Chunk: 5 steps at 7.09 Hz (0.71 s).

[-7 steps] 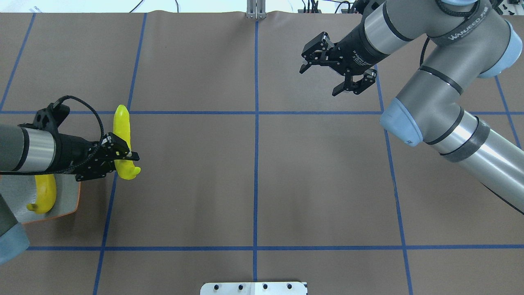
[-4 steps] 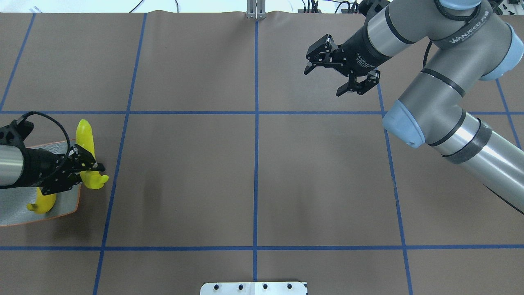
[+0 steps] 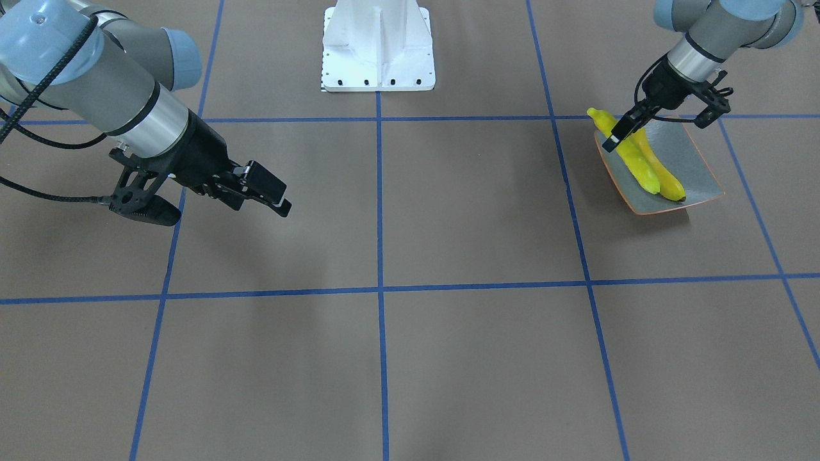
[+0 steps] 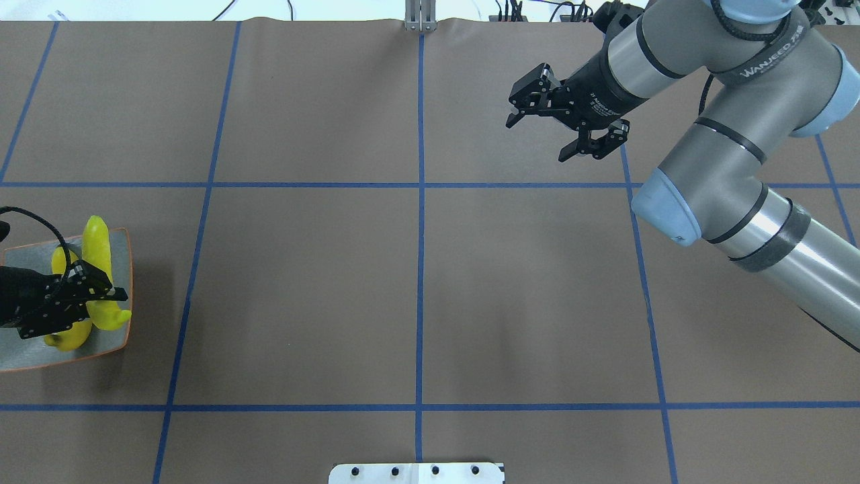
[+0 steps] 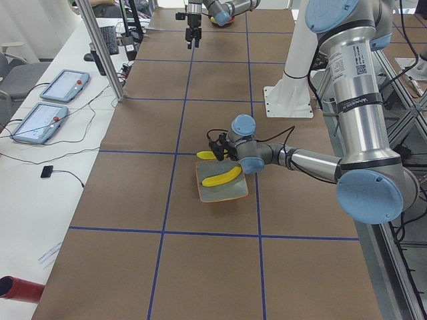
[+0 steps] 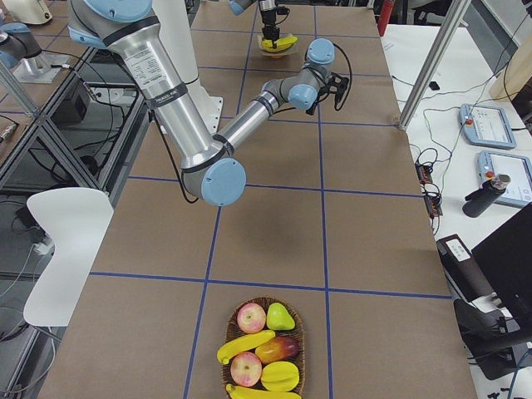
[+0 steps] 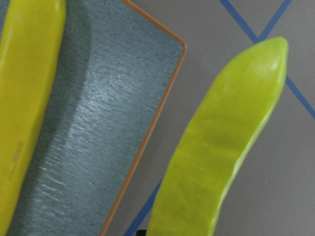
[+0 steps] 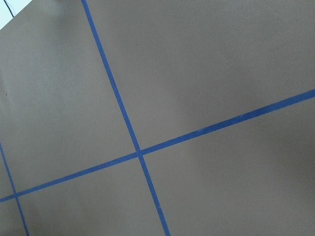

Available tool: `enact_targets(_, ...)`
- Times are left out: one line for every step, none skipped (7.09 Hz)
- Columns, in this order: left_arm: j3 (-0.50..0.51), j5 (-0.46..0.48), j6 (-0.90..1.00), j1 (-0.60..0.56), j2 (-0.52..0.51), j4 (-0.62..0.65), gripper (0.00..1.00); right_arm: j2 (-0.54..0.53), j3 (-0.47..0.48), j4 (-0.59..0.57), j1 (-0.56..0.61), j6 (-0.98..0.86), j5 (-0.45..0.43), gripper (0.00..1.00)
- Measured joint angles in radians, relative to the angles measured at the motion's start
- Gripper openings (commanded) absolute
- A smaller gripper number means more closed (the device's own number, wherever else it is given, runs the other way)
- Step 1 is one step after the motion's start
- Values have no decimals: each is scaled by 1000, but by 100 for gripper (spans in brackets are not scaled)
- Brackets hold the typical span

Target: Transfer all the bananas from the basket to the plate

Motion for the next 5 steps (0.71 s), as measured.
enact_targets(22,0,33,-5,1,-2,0,0,-1,0,0,-2,0,100)
enact_targets(36,-1,76,-11,6,-3,0,-1,-1,0,0,-3,0,100)
enact_targets(44,-2,104,-14,10,-3,22,-1,-1,0,-1,-3,0,100)
enact_targets(48,-2,116,-15,12,-3,99,-1,-1,0,-1,-4,0,100)
enact_targets(51,1,118,-19,12,-3,100,-1,-2,0,-1,-4,-3,100)
